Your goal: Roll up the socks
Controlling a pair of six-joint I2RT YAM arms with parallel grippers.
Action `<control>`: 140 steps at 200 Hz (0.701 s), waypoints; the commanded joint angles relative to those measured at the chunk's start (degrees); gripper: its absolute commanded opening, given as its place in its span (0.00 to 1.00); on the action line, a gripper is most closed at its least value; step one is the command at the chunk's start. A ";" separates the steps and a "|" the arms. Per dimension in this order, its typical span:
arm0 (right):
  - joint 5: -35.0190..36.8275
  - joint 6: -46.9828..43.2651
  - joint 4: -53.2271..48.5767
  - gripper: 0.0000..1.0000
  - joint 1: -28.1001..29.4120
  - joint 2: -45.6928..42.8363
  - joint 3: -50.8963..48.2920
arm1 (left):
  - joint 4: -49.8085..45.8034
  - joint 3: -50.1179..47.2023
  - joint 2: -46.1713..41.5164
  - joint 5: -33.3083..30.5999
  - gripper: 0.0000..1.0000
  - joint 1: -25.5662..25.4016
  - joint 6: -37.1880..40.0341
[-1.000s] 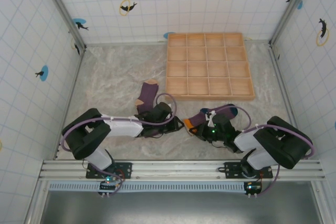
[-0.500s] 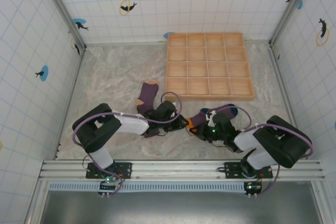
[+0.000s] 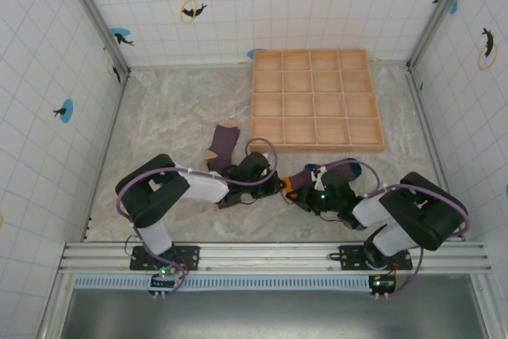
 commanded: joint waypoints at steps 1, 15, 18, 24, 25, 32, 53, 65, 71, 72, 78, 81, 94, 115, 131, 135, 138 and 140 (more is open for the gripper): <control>2.88 -2.27 -8.06 0.12 -0.09 -1.42 -1.54 | -6.85 0.28 0.86 -3.72 0.01 -0.66 0.32; 3.88 -4.85 -11.22 0.25 0.03 -3.87 -0.61 | -9.78 0.65 -0.05 -4.57 0.00 -0.65 0.47; 4.20 -5.56 -11.97 0.27 0.10 -4.43 -0.35 | -10.40 0.70 -0.27 -4.74 0.00 -0.63 0.57; 4.73 -7.35 -13.97 0.30 0.24 -5.59 0.39 | -11.73 0.97 -0.70 -5.15 0.00 -0.69 0.58; 4.73 -7.35 -13.97 0.30 0.24 -5.59 0.39 | -11.93 1.04 -0.78 -5.22 0.00 -0.65 0.56; 5.14 -9.16 -15.98 0.33 0.36 -6.49 1.30 | -13.72 1.49 -1.26 -5.50 0.00 -0.62 0.71; 5.13 -15.25 -20.46 0.45 0.92 -8.42 4.36 | -18.11 2.80 -2.78 -6.13 0.00 -0.69 1.22; 6.23 -18.53 -23.00 0.48 1.92 -10.03 5.83 | -21.36 3.91 -3.38 -6.35 0.00 -0.64 1.48; 7.33 -20.25 -24.70 0.50 2.52 -11.16 6.62 | -23.05 4.46 -3.65 -6.63 0.00 -0.61 1.66; 7.52 -20.71 -24.98 0.51 2.63 -11.34 6.79 | -23.30 4.59 -3.70 -6.62 0.00 -0.61 1.67; 9.07 -22.85 -26.76 0.54 3.53 -12.60 7.51 | -24.77 5.09 -3.99 -6.77 0.00 -0.60 1.81; 9.91 -23.97 -27.55 0.56 3.99 -13.23 7.87 | -25.46 5.29 -4.14 -6.81 0.00 -0.56 1.90; 15.18 -28.40 -31.92 0.58 6.32 -16.17 9.55 | -27.41 5.80 -4.87 -6.61 0.00 -0.44 2.01; 22.84 -34.80 -34.15 0.69 10.33 -20.57 9.94 | -29.35 6.00 -5.73 -5.62 0.00 0.13 2.06; 24.01 -38.23 -34.06 0.69 11.27 -22.20 9.73 | -30.50 6.37 -6.13 -4.44 0.00 0.60 2.16; 24.34 -39.24 -33.85 0.69 11.65 -22.52 9.65 | -30.98 6.56 -6.20 -4.27 0.00 0.71 2.29; 24.64 -40.10 -33.72 0.69 12.02 -22.76 9.53 | -31.43 6.81 -6.20 -4.15 0.00 0.71 2.40; 24.85 -40.67 -33.70 0.69 12.24 -22.85 9.44 | -31.70 6.96 -6.22 -4.15 0.00 0.78 2.50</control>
